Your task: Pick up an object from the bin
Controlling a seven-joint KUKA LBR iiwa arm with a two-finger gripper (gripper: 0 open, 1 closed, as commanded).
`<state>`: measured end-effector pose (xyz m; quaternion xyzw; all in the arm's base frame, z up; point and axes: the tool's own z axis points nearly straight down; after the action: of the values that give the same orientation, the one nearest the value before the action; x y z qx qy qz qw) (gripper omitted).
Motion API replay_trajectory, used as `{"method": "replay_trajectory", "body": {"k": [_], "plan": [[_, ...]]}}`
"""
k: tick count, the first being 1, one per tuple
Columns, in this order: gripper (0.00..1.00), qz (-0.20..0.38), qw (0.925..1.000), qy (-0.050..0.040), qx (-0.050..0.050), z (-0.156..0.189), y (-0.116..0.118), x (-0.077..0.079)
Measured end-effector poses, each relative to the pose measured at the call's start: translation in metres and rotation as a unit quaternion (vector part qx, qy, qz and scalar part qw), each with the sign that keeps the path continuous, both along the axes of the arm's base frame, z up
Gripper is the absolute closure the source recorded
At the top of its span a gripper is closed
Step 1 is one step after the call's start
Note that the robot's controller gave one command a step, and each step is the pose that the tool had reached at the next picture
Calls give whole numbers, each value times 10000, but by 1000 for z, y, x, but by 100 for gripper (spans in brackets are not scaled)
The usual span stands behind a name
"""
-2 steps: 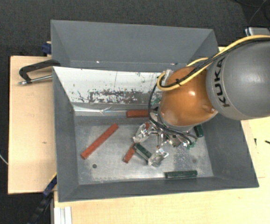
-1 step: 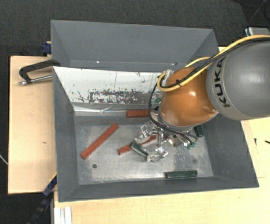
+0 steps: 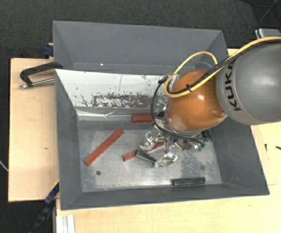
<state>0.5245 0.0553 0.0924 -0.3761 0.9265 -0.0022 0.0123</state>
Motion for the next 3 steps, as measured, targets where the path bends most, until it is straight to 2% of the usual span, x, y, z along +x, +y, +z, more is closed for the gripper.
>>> {"method": "replay_trajectory", "body": {"k": [1,2,3], "plan": [[100,854,9963,122,-22,39,2,-3],[0,-128,9999,83,-9,144,13,5],[0,-122,9999,92,-12,143,14,5]]}}
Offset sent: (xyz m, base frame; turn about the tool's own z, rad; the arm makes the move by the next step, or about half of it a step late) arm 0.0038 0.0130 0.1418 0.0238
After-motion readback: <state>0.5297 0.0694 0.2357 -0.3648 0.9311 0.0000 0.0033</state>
